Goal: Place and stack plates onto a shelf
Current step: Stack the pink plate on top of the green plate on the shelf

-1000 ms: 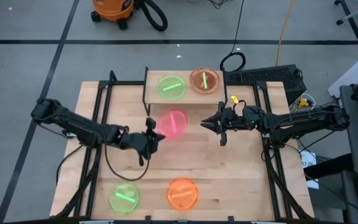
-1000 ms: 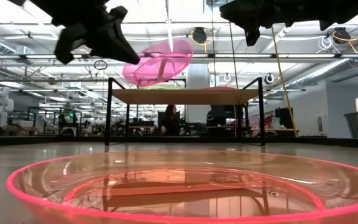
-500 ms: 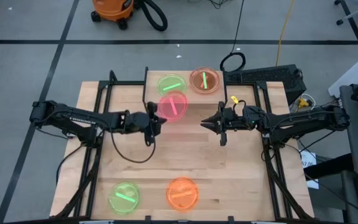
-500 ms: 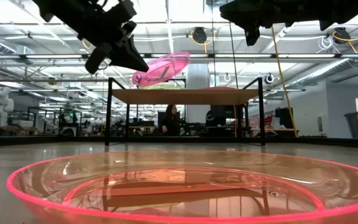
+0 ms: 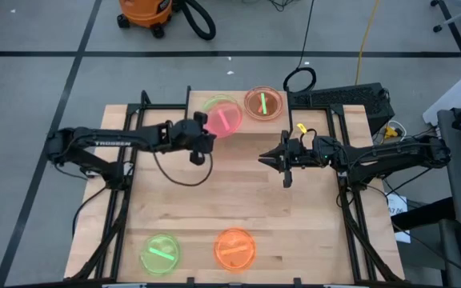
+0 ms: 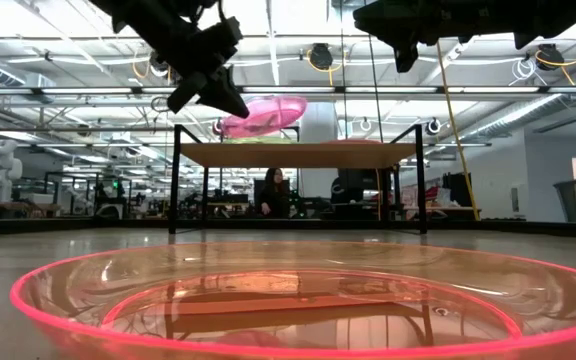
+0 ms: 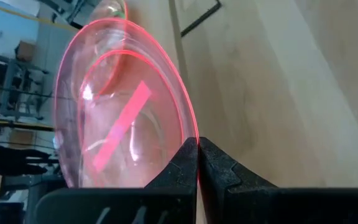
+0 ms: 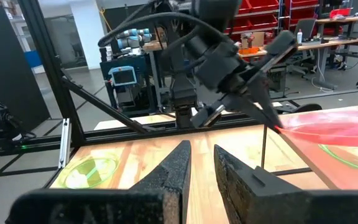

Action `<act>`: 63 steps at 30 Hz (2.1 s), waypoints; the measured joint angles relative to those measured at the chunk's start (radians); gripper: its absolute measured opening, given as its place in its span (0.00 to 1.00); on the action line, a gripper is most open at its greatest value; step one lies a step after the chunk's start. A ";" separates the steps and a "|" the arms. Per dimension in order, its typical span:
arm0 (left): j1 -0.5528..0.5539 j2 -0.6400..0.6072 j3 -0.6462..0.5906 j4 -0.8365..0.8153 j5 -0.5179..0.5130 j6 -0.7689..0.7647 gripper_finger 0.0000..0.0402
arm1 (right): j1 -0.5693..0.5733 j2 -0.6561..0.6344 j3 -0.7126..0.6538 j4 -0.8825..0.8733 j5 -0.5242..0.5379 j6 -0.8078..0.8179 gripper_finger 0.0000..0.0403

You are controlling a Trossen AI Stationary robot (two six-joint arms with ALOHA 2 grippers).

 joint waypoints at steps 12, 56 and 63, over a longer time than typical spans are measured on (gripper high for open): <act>0.097 0.200 0.224 -0.252 -0.027 0.042 0.01 | 0.000 0.000 0.000 0.000 -0.002 -0.001 0.14; 0.212 0.175 0.246 -0.223 0.004 0.088 0.14 | 0.000 0.000 0.000 0.000 -0.007 -0.021 0.14; 0.206 0.175 0.246 -0.223 0.004 0.088 0.14 | 0.000 0.000 0.000 0.000 -0.008 -0.021 0.14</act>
